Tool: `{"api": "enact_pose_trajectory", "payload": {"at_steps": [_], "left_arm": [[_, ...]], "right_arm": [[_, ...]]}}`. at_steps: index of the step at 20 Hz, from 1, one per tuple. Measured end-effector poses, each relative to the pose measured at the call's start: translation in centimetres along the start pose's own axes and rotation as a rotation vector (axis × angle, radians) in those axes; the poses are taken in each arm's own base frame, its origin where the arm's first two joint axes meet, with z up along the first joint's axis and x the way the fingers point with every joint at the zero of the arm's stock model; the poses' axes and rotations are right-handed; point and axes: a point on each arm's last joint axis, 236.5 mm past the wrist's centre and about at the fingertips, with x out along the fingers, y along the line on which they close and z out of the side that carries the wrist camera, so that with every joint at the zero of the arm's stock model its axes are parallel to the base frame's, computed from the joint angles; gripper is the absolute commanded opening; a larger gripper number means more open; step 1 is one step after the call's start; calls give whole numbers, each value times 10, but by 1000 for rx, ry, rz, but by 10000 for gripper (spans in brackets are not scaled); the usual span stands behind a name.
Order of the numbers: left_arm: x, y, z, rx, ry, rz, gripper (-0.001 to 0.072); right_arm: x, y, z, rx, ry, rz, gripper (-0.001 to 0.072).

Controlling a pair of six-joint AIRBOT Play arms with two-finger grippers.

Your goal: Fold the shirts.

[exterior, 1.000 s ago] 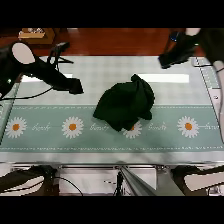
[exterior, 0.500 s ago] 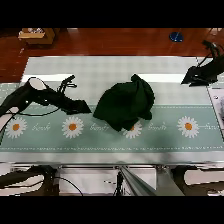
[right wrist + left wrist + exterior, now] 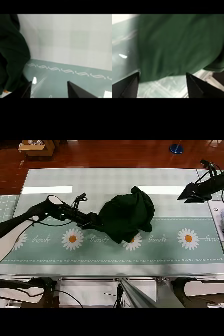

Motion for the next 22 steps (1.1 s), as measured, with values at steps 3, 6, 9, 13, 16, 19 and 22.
{"api": "enact_pose_trajectory", "payload": {"at_steps": [3,6,9,13,16,19,22], "left_arm": [[13,-2,8,20,15,13,22],[13,-5,9,11,36,-5,22],[6,-5,5,-3,62,-29,22],[-6,-8,5,-4,66,-51,22],[-11,-11,5,-1,64,-58,22],[-13,-13,2,0,75,-66,22],[-14,-14,-1,0,89,-73,22]], "right_arm": [[0,2,-1,2,3,12,521],[4,1,-7,10,22,21,522],[24,3,-21,31,60,67,521],[66,23,-40,47,82,189,521],[94,46,-57,22,108,259,522],[114,70,-71,-41,135,295,522],[126,90,-73,-82,125,314,522]]}}
